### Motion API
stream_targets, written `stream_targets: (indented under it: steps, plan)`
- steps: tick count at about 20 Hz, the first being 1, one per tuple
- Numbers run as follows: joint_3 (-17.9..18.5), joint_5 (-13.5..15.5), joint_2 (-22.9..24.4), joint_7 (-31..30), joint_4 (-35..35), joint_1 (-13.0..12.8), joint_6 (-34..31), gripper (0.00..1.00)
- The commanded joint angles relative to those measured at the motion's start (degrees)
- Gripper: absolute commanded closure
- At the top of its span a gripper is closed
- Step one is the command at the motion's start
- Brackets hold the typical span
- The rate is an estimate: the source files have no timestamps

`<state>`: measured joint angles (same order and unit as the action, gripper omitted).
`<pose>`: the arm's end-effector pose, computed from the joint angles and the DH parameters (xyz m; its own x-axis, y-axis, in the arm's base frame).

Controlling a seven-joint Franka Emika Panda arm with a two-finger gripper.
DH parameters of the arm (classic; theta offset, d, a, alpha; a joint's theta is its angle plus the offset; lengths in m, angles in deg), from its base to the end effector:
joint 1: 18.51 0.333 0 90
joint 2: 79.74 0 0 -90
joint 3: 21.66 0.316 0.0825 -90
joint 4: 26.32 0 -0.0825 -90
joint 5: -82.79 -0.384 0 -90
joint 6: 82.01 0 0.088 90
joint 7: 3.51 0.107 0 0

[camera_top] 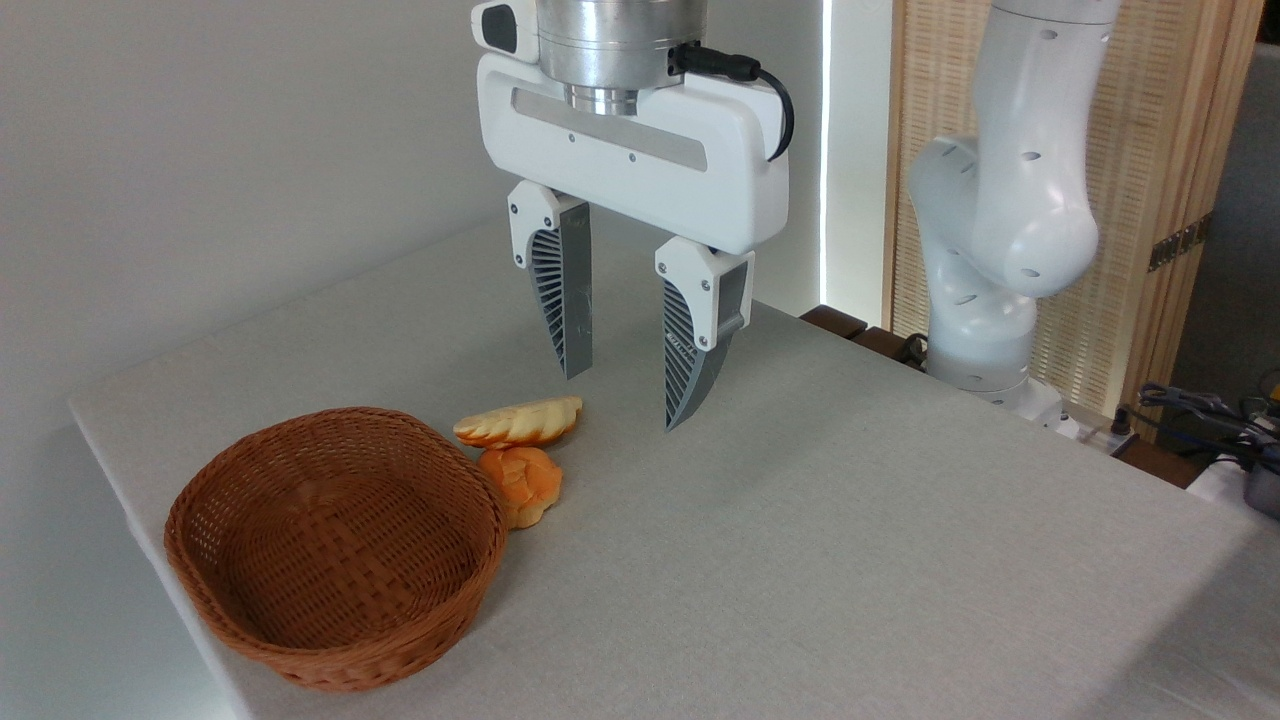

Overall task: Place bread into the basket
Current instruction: 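Move the open gripper toward the pale croissant beside the basket, then lower the gripper onto the croissant and close the fingers on it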

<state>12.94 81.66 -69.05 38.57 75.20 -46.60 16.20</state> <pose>0.5120 0.0869 0.6225 0.8038 -0.5809 0.1287 -0.5857 -0.8105 -0.0007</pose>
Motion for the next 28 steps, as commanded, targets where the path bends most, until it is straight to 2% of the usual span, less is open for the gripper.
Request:
stream_targets:
  steps: [1, 3, 6, 10, 12, 14, 17, 21, 24, 26, 28]
  plan:
    - [0.6, 1.3, 0.4, 1.3, -0.7, -0.4, -0.6, 0.0]
    - [0.3, 1.9, 0.4, 1.3, -0.7, -0.5, -0.6, 0.0]
    - [0.5, 6.2, 0.0, 2.8, -0.6, -0.6, -0.6, 0.0]
    - [0.6, 6.6, -1.5, 4.3, -0.7, -0.6, 0.6, 0.0]
    - [0.0, 6.7, -1.6, 4.8, -0.6, -1.1, 0.9, 0.0]
    - [-1.3, 8.5, -2.1, 5.1, -0.6, -2.8, 0.9, 0.0]
    - [-1.7, 8.7, -3.4, 5.2, -0.5, -3.1, 0.9, 0.0]
    - [-5.8, 8.9, -5.9, 4.2, -0.4, -3.6, 0.8, 0.0]
    - [-11.5, 10.2, -8.2, -1.9, -0.1, -3.6, 0.9, 0.0]
    - [-13.8, 10.2, -9.6, -6.0, 0.0, -3.6, 1.1, 0.0]
    - [-15.3, 10.2, -11.0, -6.9, 1.1, -3.6, 3.1, 0.0]
